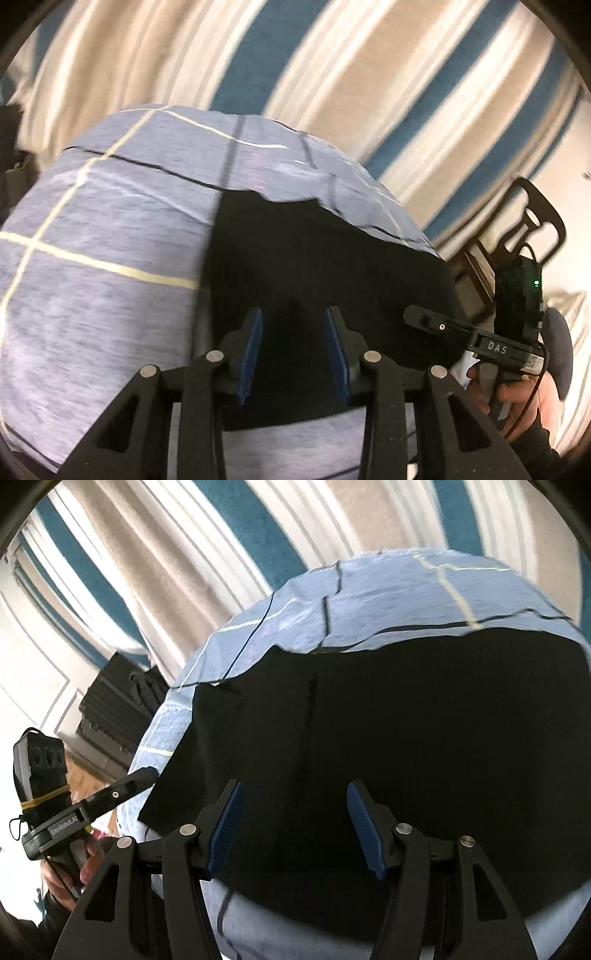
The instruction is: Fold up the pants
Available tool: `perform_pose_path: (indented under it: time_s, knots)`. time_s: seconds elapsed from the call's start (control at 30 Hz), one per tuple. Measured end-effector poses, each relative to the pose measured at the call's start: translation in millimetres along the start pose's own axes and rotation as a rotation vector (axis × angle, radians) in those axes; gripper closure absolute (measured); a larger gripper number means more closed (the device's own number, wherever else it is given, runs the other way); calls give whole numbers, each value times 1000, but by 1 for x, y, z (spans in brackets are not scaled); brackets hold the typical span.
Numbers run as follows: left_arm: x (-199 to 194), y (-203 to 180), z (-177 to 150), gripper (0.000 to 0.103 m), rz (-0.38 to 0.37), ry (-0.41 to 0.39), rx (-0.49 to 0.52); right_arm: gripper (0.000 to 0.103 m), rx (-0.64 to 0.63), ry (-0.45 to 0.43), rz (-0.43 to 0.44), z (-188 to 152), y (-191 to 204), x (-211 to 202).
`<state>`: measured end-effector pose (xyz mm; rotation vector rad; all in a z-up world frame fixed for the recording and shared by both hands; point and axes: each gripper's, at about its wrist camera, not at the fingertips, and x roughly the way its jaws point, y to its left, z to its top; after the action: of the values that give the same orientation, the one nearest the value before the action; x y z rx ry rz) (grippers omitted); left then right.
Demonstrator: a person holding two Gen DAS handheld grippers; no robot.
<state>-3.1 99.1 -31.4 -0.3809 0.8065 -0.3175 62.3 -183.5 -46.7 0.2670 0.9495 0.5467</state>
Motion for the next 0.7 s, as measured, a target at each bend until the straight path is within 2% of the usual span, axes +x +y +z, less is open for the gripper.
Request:
perform_pose_path:
  time_s: [0.3,0.33,0.4,0.5,0.63,0.7]
  knots:
    - [3,17,0,66,51,-8,-9,47,4,3,3,36,2,47]
    - [4,16,0,66,54,-7,-5,52,9,3,4,38,3,49]
    - [8,16,0,66,55,-2,-3,98,14,23,14,41,5,51]
    - [10,15,-1,66,63,2,1,99,24,34,42,40,5,49]
    - [11,15,-1,66,68,4,3,99,66,-49,56,41,-5,28]
    - [14,13,-2,66,69,12,4,99,99,-55,43,41,-16,27]
